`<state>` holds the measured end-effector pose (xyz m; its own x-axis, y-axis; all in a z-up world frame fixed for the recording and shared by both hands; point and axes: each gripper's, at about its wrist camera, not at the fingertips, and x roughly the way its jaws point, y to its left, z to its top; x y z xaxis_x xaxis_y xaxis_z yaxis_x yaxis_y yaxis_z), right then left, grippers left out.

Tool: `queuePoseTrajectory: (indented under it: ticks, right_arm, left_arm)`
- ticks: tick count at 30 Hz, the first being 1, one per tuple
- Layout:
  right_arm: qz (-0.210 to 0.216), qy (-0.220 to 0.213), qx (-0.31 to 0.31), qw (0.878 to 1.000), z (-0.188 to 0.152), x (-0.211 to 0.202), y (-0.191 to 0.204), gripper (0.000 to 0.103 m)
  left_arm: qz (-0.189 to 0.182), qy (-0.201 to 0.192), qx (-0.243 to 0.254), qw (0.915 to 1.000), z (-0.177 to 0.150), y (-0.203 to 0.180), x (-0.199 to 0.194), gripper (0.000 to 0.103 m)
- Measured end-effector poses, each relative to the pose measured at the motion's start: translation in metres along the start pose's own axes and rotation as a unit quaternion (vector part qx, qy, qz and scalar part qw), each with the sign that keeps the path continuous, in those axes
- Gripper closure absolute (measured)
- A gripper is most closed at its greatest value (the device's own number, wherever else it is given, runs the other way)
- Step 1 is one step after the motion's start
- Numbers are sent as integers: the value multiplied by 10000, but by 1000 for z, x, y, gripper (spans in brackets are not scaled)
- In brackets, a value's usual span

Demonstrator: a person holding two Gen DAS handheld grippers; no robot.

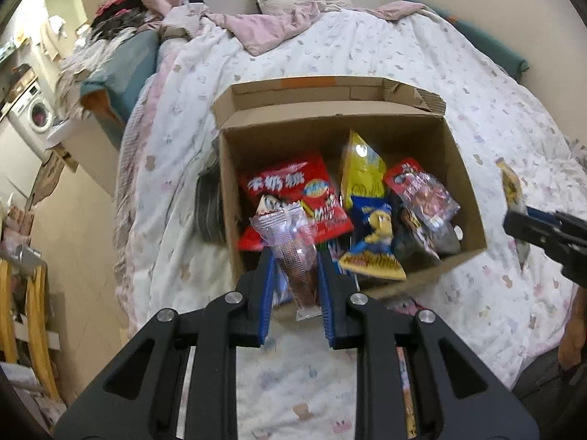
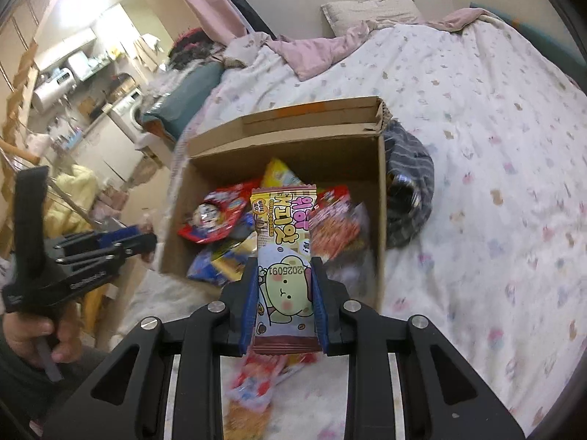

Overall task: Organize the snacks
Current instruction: 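Carry both small packs over the box and lower them inside, then open both tools to release the packs into the box and withdraw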

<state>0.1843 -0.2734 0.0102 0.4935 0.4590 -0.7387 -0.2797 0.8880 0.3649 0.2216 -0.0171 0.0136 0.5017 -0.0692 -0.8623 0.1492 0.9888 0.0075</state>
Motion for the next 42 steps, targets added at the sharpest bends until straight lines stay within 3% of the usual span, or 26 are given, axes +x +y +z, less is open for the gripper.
queuePoseTrajectory:
  ticks: [6, 11, 17, 24, 26, 28, 30, 36, 38, 40, 42]
  right_arm:
    - [-170, 14, 407, 9990, 23, 30, -31, 75]
    - [-315, 66, 540, 9980, 34, 49, -46, 75]
    - [-412, 211, 562, 9973, 41, 76, -47, 75]
    - [-546, 286, 506, 9968, 41, 86, -39, 75]
    - [-604, 295, 532, 9963, 40, 86, -42, 75]
    - [-604, 298, 592, 9960, 39, 86, -46, 75]
    - [-543, 276, 633, 9961, 39, 84, -47, 75]
    - [-401, 147, 620, 9972, 41, 78, -43, 71]
    - [-383, 123, 620, 9973, 41, 76, -42, 65]
    - [-322, 49, 656, 9973, 41, 73, -42, 29]
    - [-195, -17, 650, 9977, 41, 71, -40, 24]
  left_arm:
    - [-460, 153, -235, 9985, 12, 4, 36, 84]
    - [-282, 441, -65, 9986, 6, -2, 60, 84]
    - [-46, 282, 109, 9995, 7, -2, 62, 83]
    - [-69, 173, -60, 9998, 16, 1, 63, 82]
    - [-167, 230, -9, 9996, 14, -1, 62, 74]
    - [-223, 249, -23, 9994, 12, -2, 61, 48]
    - [-176, 174, -79, 9997, 11, -1, 57, 36]
    - [-94, 92, -278, 9995, 12, 6, 55, 34]
    - [-113, 95, -369, 9992, 12, 9, 55, 34]
    - [-136, 105, -395, 9991, 12, 11, 56, 34]
    - [-117, 93, -393, 9991, 12, 11, 55, 34]
